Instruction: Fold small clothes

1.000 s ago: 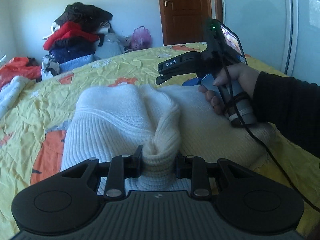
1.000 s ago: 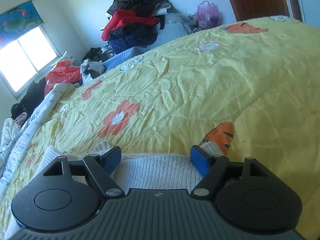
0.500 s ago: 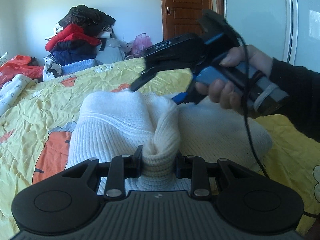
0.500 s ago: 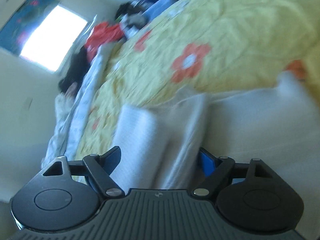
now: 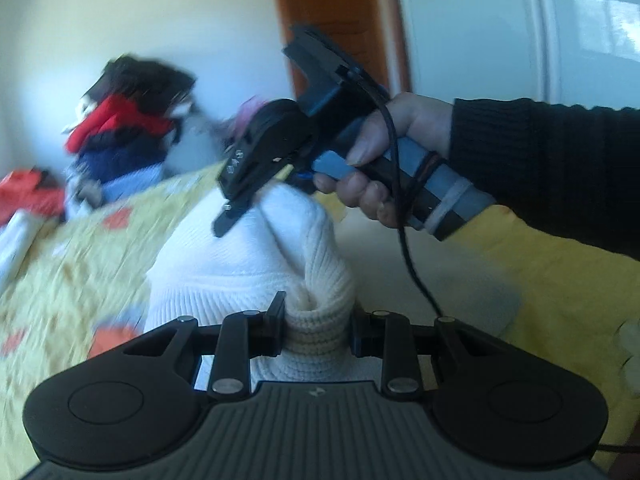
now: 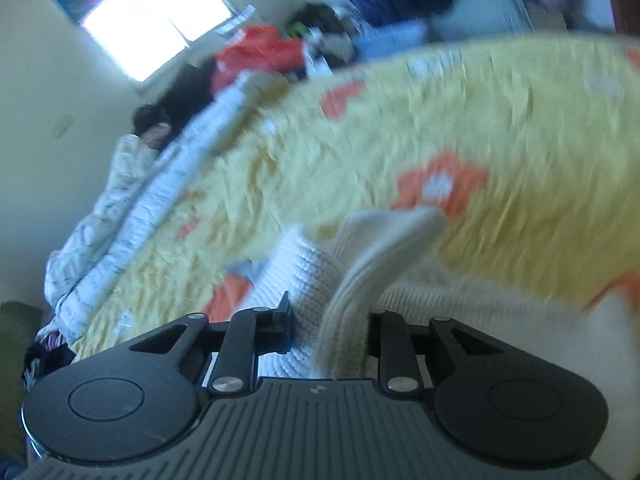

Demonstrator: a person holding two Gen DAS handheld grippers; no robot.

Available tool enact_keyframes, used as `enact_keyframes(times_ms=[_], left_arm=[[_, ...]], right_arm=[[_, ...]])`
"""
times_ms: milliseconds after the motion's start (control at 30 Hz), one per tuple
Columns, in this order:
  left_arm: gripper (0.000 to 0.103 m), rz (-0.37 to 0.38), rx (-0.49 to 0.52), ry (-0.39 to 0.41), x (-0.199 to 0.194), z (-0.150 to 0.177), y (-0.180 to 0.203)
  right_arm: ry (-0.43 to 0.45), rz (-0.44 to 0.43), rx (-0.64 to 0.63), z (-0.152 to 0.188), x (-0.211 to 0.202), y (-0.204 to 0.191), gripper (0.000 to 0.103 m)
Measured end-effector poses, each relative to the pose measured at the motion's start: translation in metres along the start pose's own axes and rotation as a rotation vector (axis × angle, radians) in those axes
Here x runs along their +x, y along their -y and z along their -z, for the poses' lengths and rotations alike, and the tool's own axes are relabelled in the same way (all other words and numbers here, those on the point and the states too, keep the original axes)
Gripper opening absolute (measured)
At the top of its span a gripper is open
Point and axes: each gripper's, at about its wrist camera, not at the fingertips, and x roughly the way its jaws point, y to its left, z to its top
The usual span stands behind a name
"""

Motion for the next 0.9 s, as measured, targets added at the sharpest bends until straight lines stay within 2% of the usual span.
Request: enact_keyframes(times_ms=[100,167,300,367,400,467,500,533,567,600,667,700,733,800,833,900], left_arm=[[0.028,0.071,0.031,0.049,0.002,-0.02,0.024],[0.028,0.117,0.055,0.06,0.01,-0.023,0.043],[0.028,0.22,0.077,-0.024,0.045,-0.014,0.078],[0.028,0.237,0.101,-0.079,0.064,-0.003,0.092],[0.03,0.228,0.127,-0.057,0.066,0.001,0.098],[0.041,0.233,0.185,-0.02,0.062,0.004,0.104],[0.06,0.282,0.187,-0.013,0.056,0.003,0.101],[0.074,0.34,0.183,-0.005,0.049,0.002,0.096],[0.074,0.387,0.173,0.013,0.039,0.001,0.087],[0.075,0.424,0.153,0.043,0.025,0.0,0.073],[0.086,0.441,0.097,0.093,0.001,0.001,0.04],[0.097,0.439,0.051,0.122,-0.011,0.003,0.017],[0.101,0.415,0.008,0.14,-0.018,0.005,-0.002],[0.102,0.33,-0.105,0.155,-0.02,0.01,-0.047],[0.102,0.283,-0.175,0.133,-0.012,0.013,-0.07],[0.102,0.209,-0.38,0.04,0.015,0.021,-0.115]], right_arm=[[0.012,0.033,-0.077,-0.015,-0.037,0.005,0.023],[0.002,0.068,-0.07,-0.014,-0.056,0.022,0.023],[-0.043,0.166,0.026,0.016,-0.071,0.078,0.023],[-0.053,0.198,0.107,0.036,-0.065,0.106,0.024],[-0.018,0.178,0.163,0.045,-0.066,0.12,0.024],[0.05,0.146,0.244,0.059,-0.07,0.129,0.034],[0.077,0.131,0.275,0.063,-0.072,0.131,0.042],[0.091,0.115,0.298,0.066,-0.076,0.131,0.046],[0.107,0.101,0.316,0.067,-0.08,0.131,0.057],[0.138,0.098,0.334,0.069,-0.089,0.129,0.073],[0.216,0.091,0.344,0.071,-0.111,0.125,0.084],[0.269,0.077,0.34,0.073,-0.125,0.125,0.088],[0.292,0.073,0.341,0.072,-0.133,0.126,0.091],[0.28,0.129,0.326,0.073,-0.141,0.127,0.097],[0.256,0.158,0.308,0.074,-0.14,0.129,0.097],[0.164,0.225,0.265,0.079,-0.125,0.13,0.096]])
